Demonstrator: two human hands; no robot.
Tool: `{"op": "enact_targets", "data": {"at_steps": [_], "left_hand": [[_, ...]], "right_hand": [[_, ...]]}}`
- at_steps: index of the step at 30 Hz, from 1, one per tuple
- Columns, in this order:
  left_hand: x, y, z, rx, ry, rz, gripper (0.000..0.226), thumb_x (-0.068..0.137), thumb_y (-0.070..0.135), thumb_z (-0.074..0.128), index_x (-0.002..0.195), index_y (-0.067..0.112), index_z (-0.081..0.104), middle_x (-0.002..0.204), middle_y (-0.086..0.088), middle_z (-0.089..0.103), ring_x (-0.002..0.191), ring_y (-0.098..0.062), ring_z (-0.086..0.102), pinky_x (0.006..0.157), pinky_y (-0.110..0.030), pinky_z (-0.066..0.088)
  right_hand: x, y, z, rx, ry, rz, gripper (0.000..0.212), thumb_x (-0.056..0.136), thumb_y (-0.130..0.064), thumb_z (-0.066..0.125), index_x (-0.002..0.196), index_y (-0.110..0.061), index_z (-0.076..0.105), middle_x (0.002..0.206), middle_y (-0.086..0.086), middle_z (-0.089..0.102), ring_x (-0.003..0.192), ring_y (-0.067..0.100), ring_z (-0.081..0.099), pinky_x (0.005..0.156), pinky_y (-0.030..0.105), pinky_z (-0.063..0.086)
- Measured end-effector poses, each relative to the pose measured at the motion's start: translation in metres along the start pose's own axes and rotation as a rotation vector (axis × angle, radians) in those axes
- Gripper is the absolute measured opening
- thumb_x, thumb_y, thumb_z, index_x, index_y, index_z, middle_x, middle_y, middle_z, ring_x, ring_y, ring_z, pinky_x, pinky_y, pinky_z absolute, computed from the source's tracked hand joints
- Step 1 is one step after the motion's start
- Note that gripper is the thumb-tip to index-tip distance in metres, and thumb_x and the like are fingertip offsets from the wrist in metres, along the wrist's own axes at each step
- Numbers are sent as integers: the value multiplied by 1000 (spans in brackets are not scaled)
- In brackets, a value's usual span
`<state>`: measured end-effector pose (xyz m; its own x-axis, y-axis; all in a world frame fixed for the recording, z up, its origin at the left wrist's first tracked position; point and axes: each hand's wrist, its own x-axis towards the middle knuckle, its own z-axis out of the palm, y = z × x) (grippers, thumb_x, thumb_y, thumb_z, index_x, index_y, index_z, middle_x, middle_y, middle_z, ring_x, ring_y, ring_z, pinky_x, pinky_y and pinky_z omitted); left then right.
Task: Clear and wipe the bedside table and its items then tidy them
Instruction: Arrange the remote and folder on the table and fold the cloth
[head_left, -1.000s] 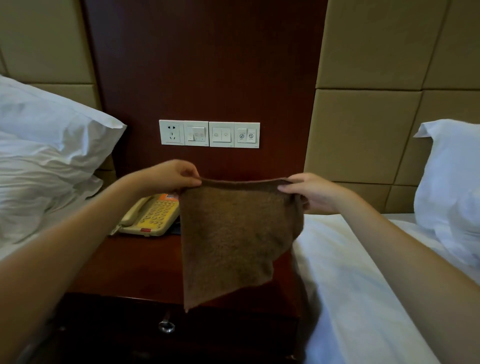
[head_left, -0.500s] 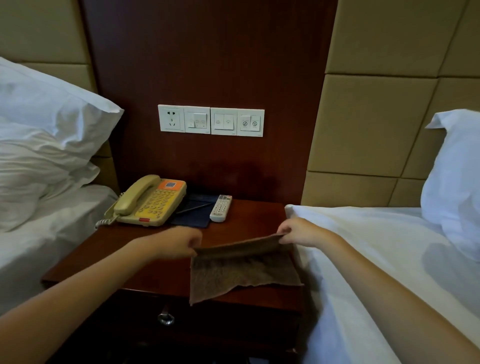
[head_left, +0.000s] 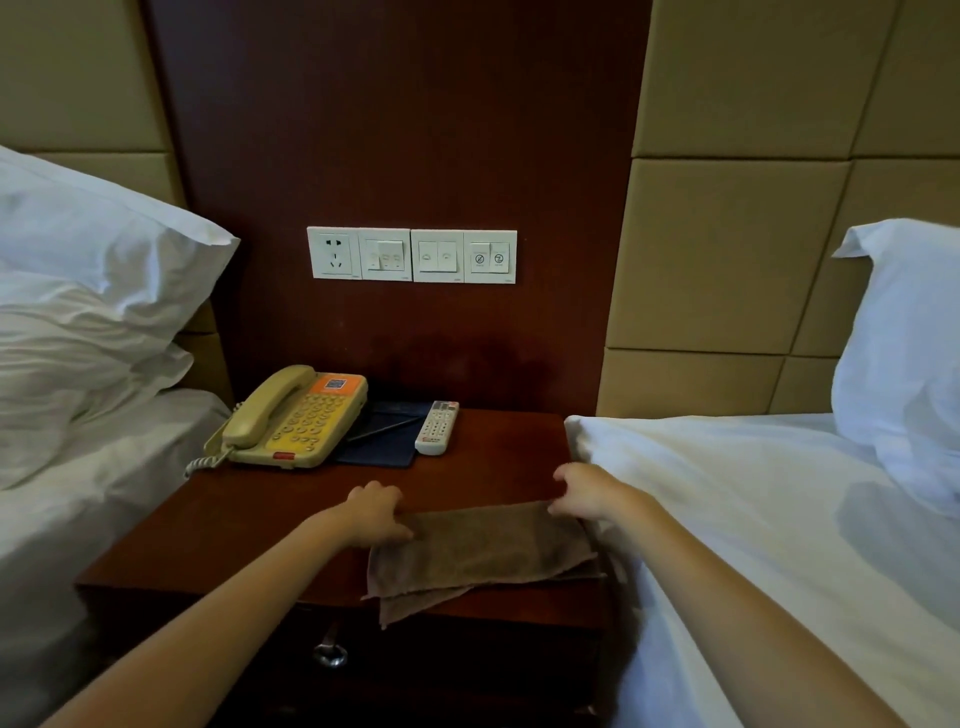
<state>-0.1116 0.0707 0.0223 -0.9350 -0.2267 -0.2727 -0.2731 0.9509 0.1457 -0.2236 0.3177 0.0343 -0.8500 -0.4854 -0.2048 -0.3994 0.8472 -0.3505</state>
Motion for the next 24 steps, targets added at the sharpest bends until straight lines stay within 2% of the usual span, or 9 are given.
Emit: {"op": "enact_targets", "data": {"at_steps": [3, 6, 8, 11, 14, 17, 19, 21, 24], "left_hand": [[0, -4, -3, -116, -122, -50, 26, 85, 40, 62, 100, 22, 51, 113, -1, 48, 105, -18, 45, 86, -28, 41], [-6, 2, -20, -605, -248, -51, 16, 89, 29, 59, 98, 16, 56, 105, -3, 57, 96, -16, 57, 78, -26, 50], [-7, 21, -33, -800, -223, -70, 20, 89, 27, 59, 104, 14, 57, 105, -7, 59, 92, -19, 61, 72, -26, 52], [-3, 70, -36, -865, -132, -37, 23, 90, 27, 57, 106, 10, 56, 84, -5, 58, 66, -13, 56, 48, -18, 48], [0, 118, -24, -1085, -232, 19, 30, 93, 33, 54, 105, 5, 55, 92, -14, 63, 74, -18, 63, 67, -26, 56], [6, 131, -11, -1057, -277, 79, 38, 98, 32, 44, 124, 4, 50, 115, -17, 62, 89, -19, 64, 81, -29, 53], [11, 123, -8, -882, -99, 105, 37, 97, 27, 47, 129, 8, 49, 121, -11, 58, 96, -17, 60, 83, -29, 51], [16, 110, -6, -740, 68, 63, 49, 92, 29, 56, 136, 12, 41, 135, -8, 47, 116, -20, 51, 88, -29, 44], [17, 91, -1, -1034, -130, -24, 71, 84, 41, 64, 140, 12, 34, 139, -7, 44, 126, -25, 43, 102, -36, 39]], "right_hand": [[4, 3, 9, -43, -63, 37, 16, 90, -22, 63, 101, -13, 56, 102, 6, 60, 89, 19, 57, 59, 21, 41], [3, 3, 7, 75, -44, 13, 14, 90, -20, 59, 79, -18, 50, 80, 1, 52, 75, 15, 52, 55, 22, 37], [1, 0, 4, 234, -30, -2, 10, 92, -23, 54, 85, -17, 50, 82, 0, 50, 75, 12, 50, 57, 21, 38], [2, -5, 4, 447, -32, 41, 15, 98, -23, 46, 107, -12, 50, 93, 3, 52, 92, 19, 53, 72, 28, 46], [2, -10, 6, 717, -42, 129, 33, 103, -21, 37, 127, -2, 48, 125, 18, 53, 112, 29, 51, 99, 41, 42], [-3, -6, 5, 890, -71, 288, 66, 98, -55, 30, 148, -12, 28, 150, 13, 36, 133, 35, 40, 101, 46, 40], [-6, -2, 5, 858, -74, 267, 64, 96, -52, 42, 146, -14, 31, 142, 10, 43, 125, 30, 47, 93, 42, 45], [-12, -4, 4, 860, -78, 204, 40, 95, -28, 55, 131, -12, 46, 116, 9, 56, 98, 22, 56, 76, 35, 52], [-15, -8, 6, 1093, -124, 87, 18, 93, -6, 53, 109, -12, 58, 105, 12, 64, 91, 23, 62, 72, 34, 54]]}}
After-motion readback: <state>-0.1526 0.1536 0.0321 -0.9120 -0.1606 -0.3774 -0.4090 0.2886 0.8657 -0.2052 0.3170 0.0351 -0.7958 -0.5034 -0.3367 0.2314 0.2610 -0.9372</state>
